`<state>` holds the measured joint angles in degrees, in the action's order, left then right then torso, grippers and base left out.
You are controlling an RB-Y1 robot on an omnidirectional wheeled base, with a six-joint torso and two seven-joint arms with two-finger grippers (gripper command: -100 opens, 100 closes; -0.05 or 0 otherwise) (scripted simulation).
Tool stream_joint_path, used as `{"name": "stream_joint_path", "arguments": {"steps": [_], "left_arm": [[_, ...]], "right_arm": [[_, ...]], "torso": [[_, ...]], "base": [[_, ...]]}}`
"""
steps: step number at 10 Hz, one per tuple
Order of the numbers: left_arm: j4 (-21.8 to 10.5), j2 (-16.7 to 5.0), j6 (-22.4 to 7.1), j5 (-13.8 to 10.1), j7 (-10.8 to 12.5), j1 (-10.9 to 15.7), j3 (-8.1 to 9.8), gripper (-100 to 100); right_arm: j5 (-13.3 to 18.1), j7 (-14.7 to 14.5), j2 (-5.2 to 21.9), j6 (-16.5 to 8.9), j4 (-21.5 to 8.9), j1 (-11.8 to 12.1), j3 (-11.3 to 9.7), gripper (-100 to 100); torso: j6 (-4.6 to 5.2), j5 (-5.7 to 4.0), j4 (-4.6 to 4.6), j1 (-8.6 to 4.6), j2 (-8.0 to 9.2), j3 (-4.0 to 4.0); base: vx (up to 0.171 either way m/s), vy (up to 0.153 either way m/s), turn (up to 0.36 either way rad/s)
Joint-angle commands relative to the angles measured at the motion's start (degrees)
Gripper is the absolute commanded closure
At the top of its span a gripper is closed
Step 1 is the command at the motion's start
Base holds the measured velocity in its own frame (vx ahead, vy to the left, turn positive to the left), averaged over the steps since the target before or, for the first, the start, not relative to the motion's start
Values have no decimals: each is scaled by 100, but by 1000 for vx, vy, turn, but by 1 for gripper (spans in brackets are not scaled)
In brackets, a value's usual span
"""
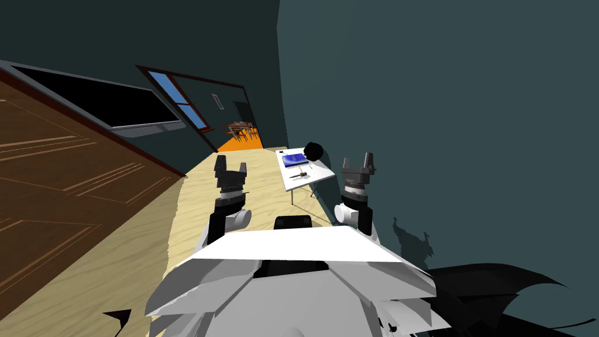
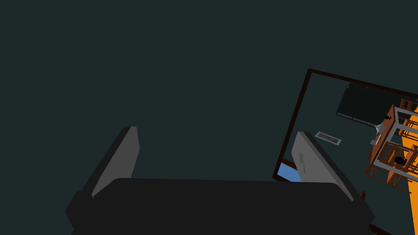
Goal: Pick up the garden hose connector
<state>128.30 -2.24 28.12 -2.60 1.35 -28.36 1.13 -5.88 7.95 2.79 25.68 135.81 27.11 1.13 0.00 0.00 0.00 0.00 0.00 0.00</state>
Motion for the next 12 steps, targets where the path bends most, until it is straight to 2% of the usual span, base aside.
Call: {"name": "stream_joint_path", "arguments": {"steps": [1, 4, 5, 6, 7, 8, 9, 10, 11, 12], "left_arm": [[-210, -184, -132, 16, 57, 270, 121, -100], [-705, -421, -457, 60, 189, 790, 391, -100], [-705, -421, -457, 60, 189, 890, 391, -100], [-921, -491, -604, 83, 246, 1087, 504, -100], [-921, -491, -604, 83, 246, 1155, 504, -100], [-1150, -555, -769, 109, 308, 1351, 625, -100], [-1159, -555, -769, 109, 308, 1442, 625, -100], [-1414, -613, -952, 139, 374, 1630, 752, -100], [-1417, -613, -952, 139, 374, 1748, 752, -100], [-1658, -665, -1153, 174, 443, 1958, 883, -100]], "right_arm": [[0, 0, 0, 0, 0, 0, 0, 0], [0, 0, -1, 0, 0, -1, -1, 0], [0, 0, -1, 0, 0, -1, -1, 0], [0, 0, -1, 0, 0, -1, -1, 0], [0, 0, -1, 0, 0, -1, -1, 0], [0, 0, -1, 0, 0, -1, -1, 0], [0, 0, -1, 0, 0, -1, -1, 0], [0, 0, -1, 0, 0, -1, -1, 0], [0, 0, -1, 0, 0, -1, -1, 0], [0, 0, 0, 0, 0, -1, -1, 0]], "torso": [[0, 0, 0, 0, 0, 0], [1, -7, 9, -32, 41, 23], [1, -8, 8, -35, 33, 20], [1, -6, 6, -25, 25, 15], [0, -6, 6, -26, 29, 16], [1, -5, 6, -21, 23, 14], [1, -5, 5, -24, 23, 13], [0, -5, 5, -21, 20, 12], [0, -5, 4, -22, 19, 11], [0, -5, 5, -20, 19, 11]], "base": [[-46, -37, 21], [-108, -88, 23], [-59, -61, 10], [-82, -69, 9], [-61, -54, 11], [-67, -63, 10], [-57, -53, 9], [-55, -58, 11], [-59, -54, 7], [-79, -65, 7]]}}
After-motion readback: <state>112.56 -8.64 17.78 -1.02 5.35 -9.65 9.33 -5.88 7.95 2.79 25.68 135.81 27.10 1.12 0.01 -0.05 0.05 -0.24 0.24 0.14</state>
